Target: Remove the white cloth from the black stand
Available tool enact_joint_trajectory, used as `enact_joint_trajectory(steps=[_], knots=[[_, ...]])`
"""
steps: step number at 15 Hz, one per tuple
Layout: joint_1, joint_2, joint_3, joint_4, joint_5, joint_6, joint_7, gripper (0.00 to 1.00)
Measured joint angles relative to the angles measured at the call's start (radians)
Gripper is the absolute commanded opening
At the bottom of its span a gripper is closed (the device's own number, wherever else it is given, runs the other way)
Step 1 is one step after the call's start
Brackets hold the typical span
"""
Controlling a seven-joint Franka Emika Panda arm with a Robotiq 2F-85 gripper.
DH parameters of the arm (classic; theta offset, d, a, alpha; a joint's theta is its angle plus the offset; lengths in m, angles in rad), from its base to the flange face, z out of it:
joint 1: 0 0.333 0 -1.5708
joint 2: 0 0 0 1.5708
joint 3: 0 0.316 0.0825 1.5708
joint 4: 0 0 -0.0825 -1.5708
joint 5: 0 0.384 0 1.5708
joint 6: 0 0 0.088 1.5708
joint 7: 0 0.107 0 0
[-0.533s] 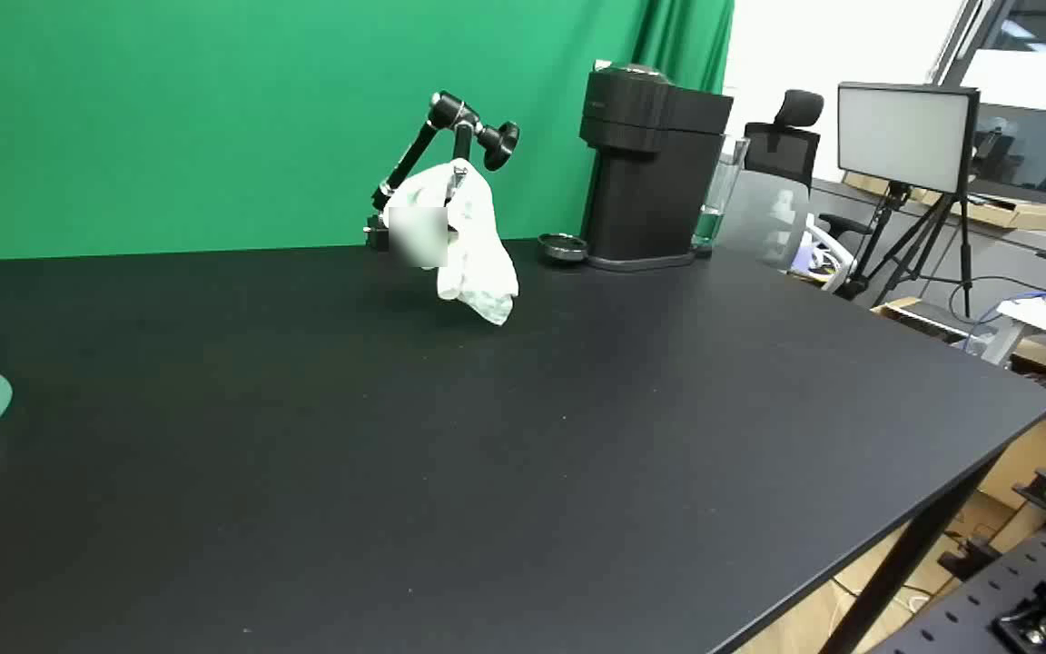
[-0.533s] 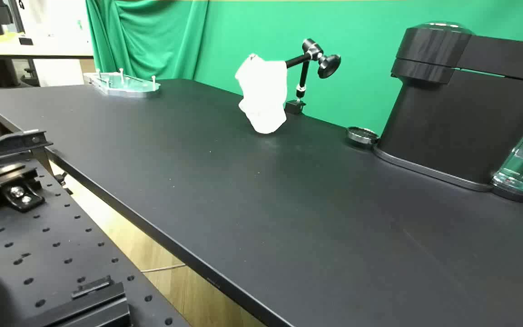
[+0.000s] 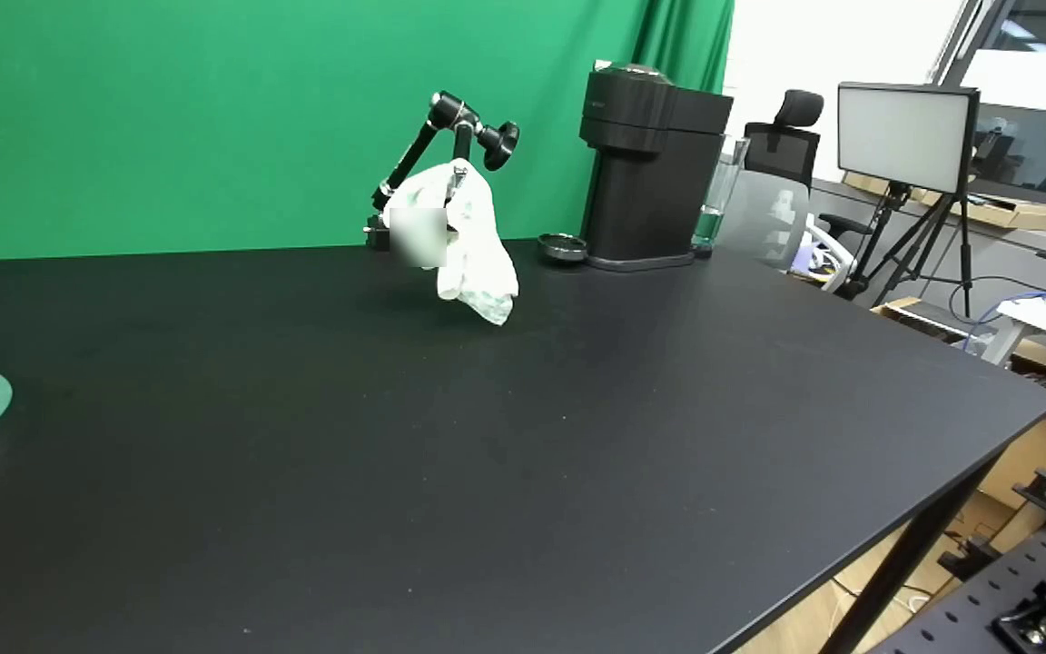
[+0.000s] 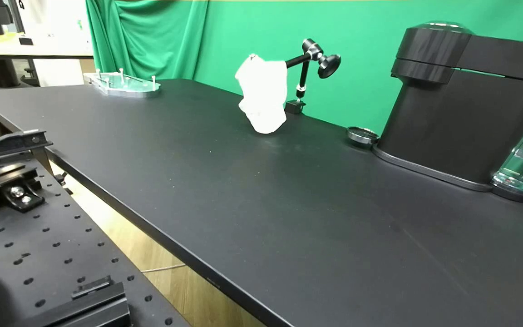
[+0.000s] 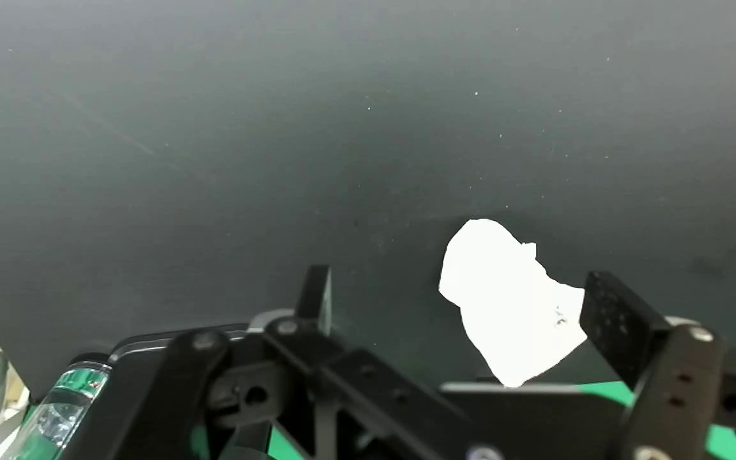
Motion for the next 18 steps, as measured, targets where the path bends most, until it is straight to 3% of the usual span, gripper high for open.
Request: enact_joint_trajectory(steps=[6, 9, 18], knots=[[0.000, 0.001, 0.001, 0.000, -0.002, 0.003, 0.000, 1.00], [0.000, 0.021, 0.005, -0.004, -0.014, 0.059, 0.000, 1.00], [0.002, 0.339, 0.038, 0.026, 0.001, 0.345, 0.036, 1.00]])
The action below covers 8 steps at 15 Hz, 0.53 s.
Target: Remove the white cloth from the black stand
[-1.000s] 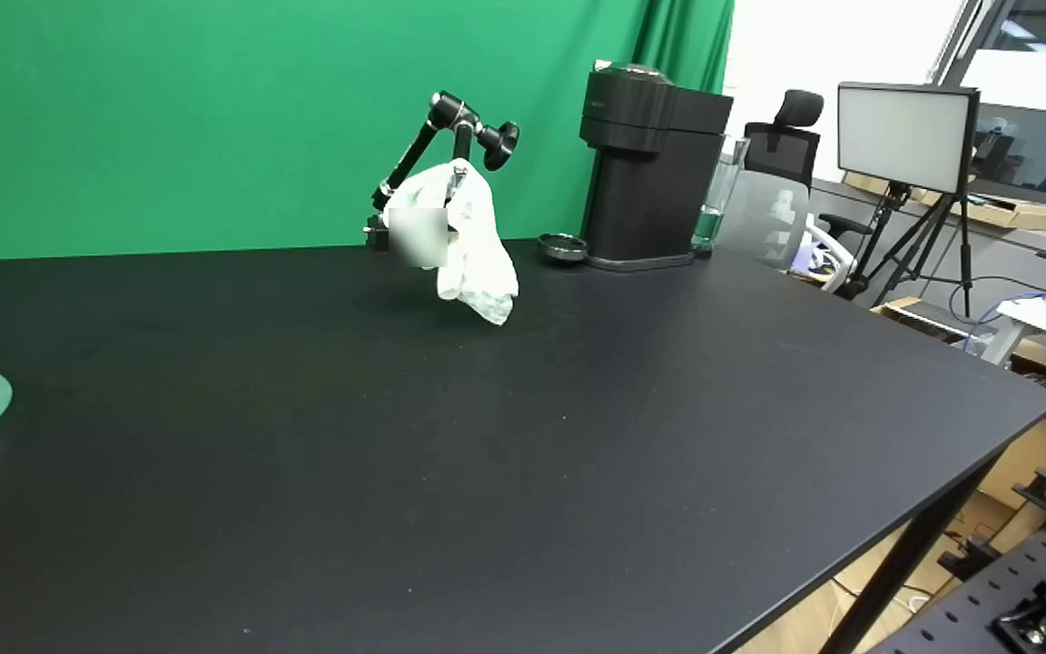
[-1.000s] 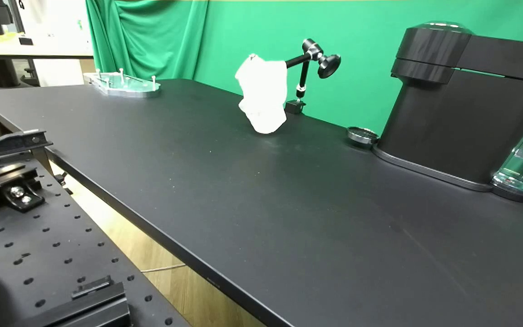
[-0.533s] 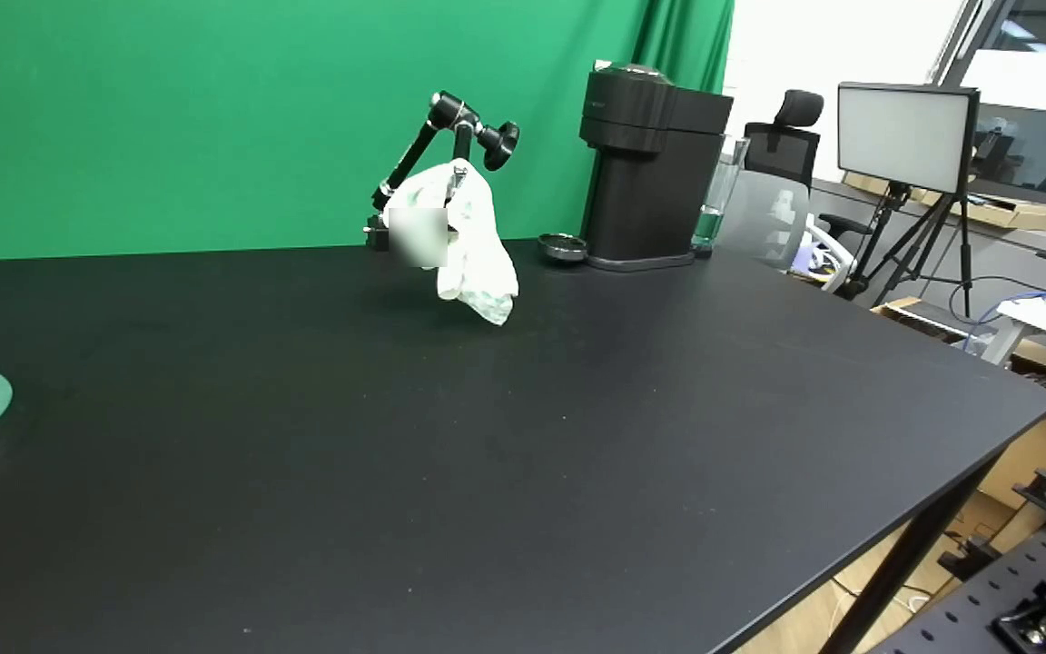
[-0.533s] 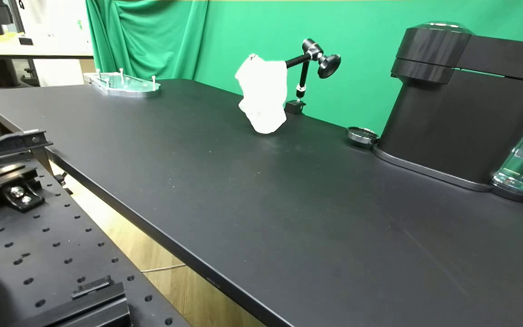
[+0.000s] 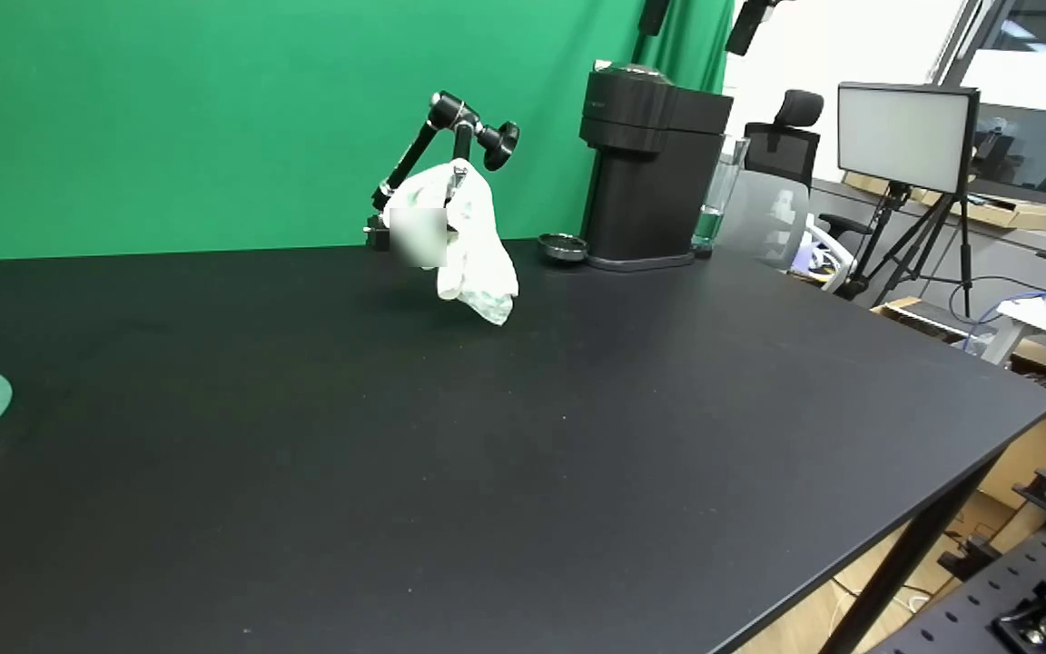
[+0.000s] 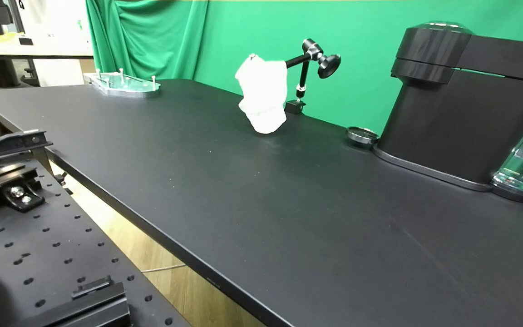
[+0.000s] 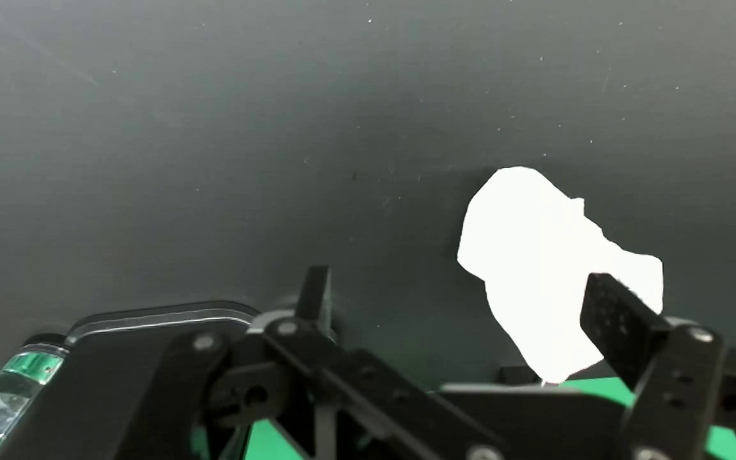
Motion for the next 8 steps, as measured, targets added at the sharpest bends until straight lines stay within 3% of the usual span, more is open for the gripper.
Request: enact_joint_trajectory(steps=[8], knots=[[0.046, 0.269, 0.071, 0.157, 0.024, 0.079, 0.054, 1.00]])
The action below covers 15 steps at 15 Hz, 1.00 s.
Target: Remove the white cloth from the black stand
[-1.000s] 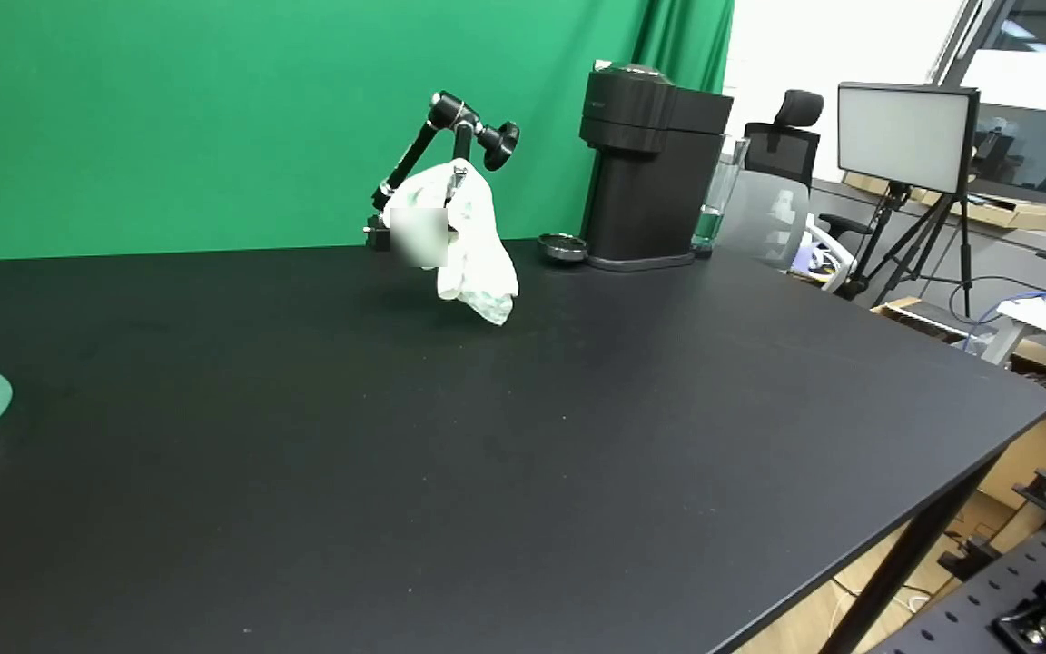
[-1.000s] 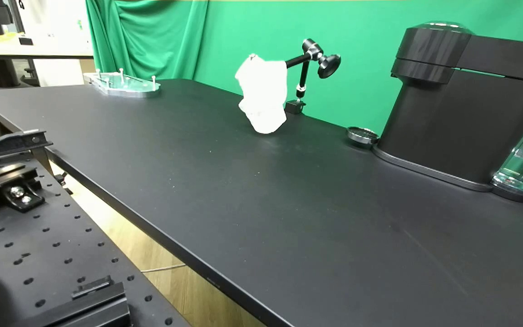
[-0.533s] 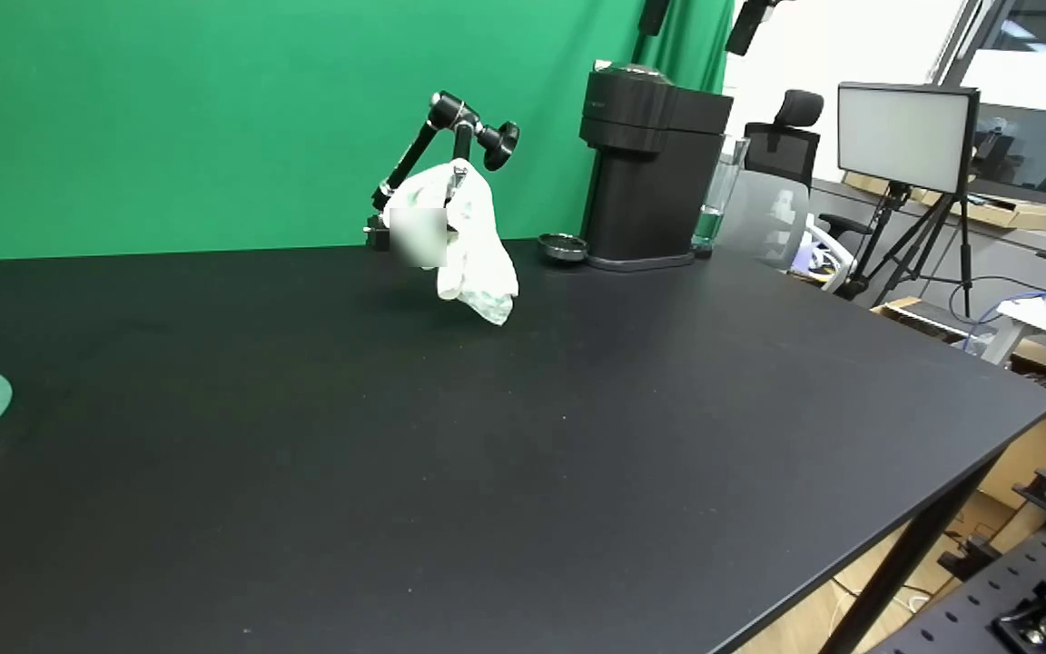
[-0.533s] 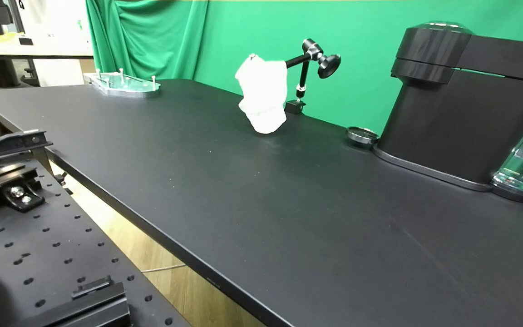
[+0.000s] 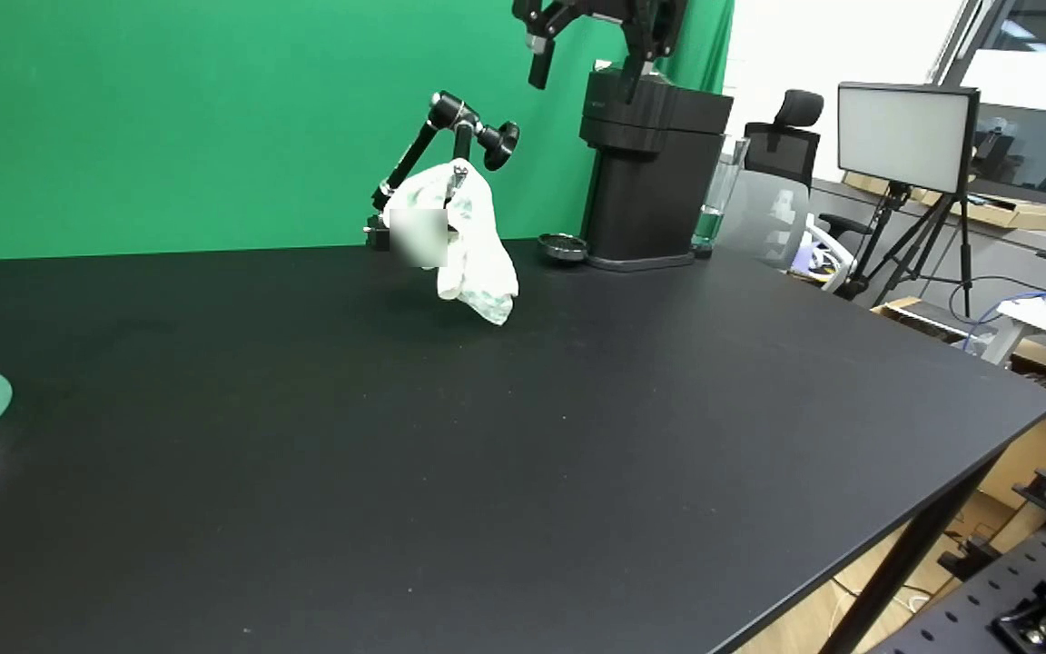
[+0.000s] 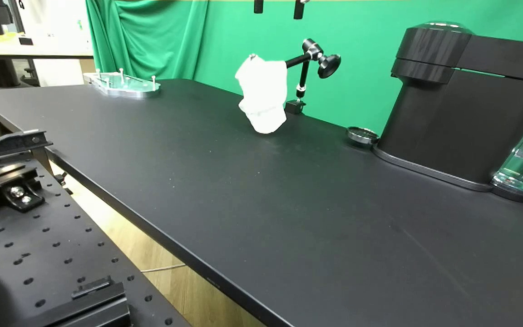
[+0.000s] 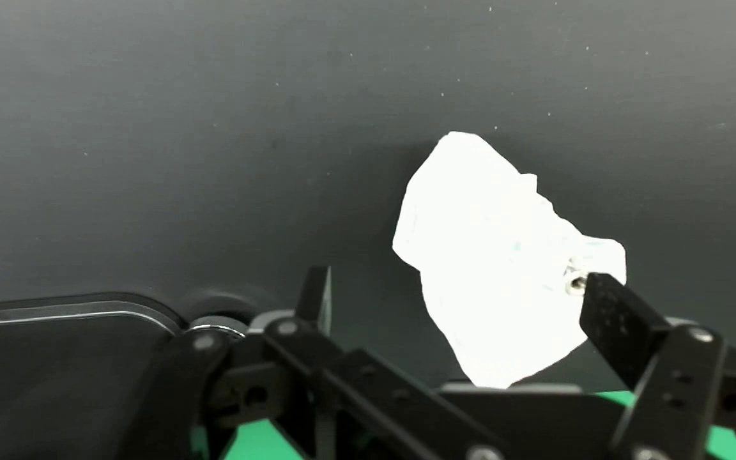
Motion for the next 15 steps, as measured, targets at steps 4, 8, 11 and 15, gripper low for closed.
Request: enact_joint_trajectory(steps=[4, 8, 11, 15], knots=[[0.025, 0.101, 0.022, 0.071, 0.003, 0.047, 0.060, 1.00], [0.047, 0.207, 0.027, 0.139, 0.002, 0.110, 0.145, 1.00], [0.055, 0.289, 0.025, 0.200, 0.002, 0.124, 0.195, 1.00], [0.070, 0.375, 0.023, 0.262, 0.003, 0.123, 0.229, 0.75]])
